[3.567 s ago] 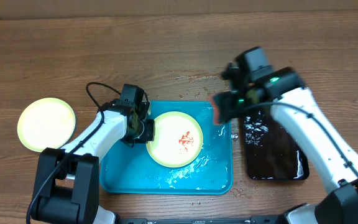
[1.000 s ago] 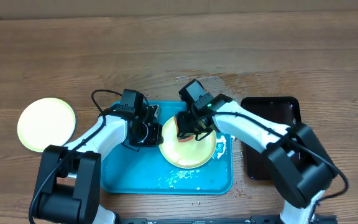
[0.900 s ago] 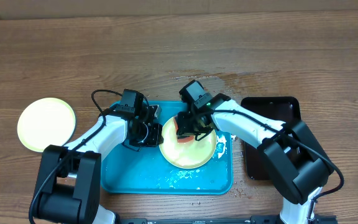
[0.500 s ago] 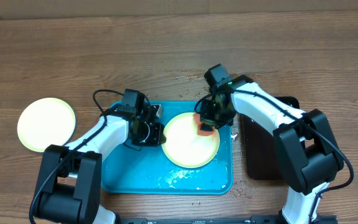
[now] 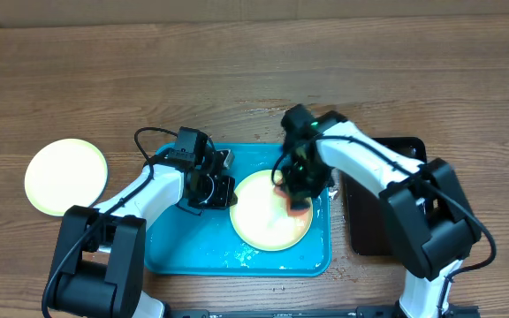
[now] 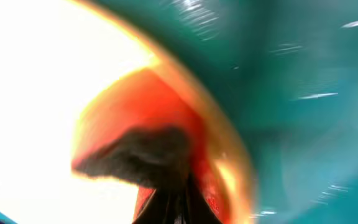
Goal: Clean dirty plates on tray and stack at the side
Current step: 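Scrub the yellow plate with the sponge while the left gripper holds it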
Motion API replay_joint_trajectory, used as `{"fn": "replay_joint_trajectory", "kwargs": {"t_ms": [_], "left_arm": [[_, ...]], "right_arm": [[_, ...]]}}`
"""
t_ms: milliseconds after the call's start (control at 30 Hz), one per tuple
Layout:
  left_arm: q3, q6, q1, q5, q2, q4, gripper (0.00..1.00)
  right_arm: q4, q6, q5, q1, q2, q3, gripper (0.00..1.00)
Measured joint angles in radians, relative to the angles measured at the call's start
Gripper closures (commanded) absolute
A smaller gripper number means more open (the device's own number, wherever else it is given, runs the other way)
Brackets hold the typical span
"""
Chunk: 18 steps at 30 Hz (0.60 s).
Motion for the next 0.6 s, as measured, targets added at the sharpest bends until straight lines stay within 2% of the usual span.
{"fn": "replay_joint_trajectory", "kwargs": {"t_ms": [267, 467, 600], "left_arm": [[0.0, 0.0, 0.0, -0.007, 0.0, 0.0, 0.96], [-0.007, -0.006, 0.002, -0.008, 0.0, 0.003, 0.96], [-0.008, -0.012, 0.002, -0.008, 0.0, 0.003, 0.96]], "right_arm": [[0.067, -0.117, -0.253, 0.085, 0.02, -0.003, 0.96], [0.156, -0.055, -0.38, 0.083, 0.024, -0.006, 0.96], [0.111, -0.008, -0.363, 0.08, 0.025, -0.006, 0.96]]}}
